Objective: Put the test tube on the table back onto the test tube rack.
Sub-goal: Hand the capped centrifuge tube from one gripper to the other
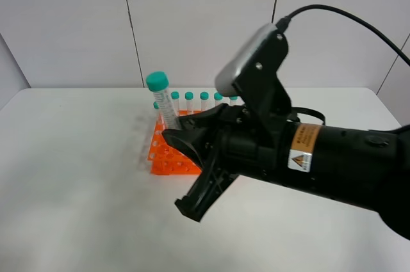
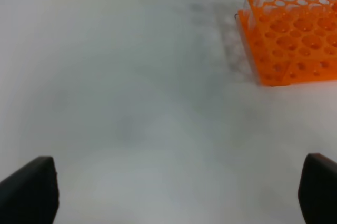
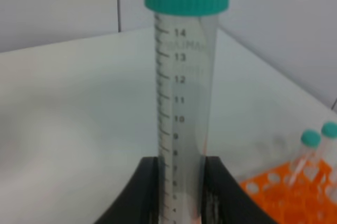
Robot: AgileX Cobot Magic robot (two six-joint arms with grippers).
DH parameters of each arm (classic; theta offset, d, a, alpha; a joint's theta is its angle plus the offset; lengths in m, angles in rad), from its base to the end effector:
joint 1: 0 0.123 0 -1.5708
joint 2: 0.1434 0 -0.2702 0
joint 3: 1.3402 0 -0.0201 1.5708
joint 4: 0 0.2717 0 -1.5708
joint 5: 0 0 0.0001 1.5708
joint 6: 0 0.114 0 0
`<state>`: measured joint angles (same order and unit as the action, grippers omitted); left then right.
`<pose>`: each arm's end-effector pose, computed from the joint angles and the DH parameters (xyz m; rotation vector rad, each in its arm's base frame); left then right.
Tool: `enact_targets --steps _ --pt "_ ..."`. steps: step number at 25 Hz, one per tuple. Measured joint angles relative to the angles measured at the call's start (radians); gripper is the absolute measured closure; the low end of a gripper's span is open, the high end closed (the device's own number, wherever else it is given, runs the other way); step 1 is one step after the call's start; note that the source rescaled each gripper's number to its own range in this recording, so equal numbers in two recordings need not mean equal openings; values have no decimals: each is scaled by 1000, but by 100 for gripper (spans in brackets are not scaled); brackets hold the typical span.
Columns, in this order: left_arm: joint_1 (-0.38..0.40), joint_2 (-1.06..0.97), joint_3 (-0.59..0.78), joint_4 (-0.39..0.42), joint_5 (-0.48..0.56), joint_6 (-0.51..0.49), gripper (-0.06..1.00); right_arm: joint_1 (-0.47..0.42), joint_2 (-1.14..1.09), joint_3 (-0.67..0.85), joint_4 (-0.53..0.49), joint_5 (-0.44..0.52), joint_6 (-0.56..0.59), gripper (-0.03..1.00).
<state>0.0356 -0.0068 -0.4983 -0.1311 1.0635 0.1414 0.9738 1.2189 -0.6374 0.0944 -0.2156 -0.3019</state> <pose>0.0480 -0.0113 0.2770 0.1143 2.0321 -0.0457 0.1718 0.2487 0.2446 -1.0377 1.5697 0.5108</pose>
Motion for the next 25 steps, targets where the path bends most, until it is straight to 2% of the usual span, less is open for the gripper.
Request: enact_targets --steps 10,17,22,25 --pt "0 0 0 0 0 0 -6 0 -241 151 2 163 18 96" --pt "0 0 0 0 0 0 -6 0 -285 212 16 161 21 96" --pt "0 0 0 0 0 0 -6 0 -285 216 16 73 21 96" --pt "0 0 0 0 0 0 -6 0 -285 216 16 60 21 96"
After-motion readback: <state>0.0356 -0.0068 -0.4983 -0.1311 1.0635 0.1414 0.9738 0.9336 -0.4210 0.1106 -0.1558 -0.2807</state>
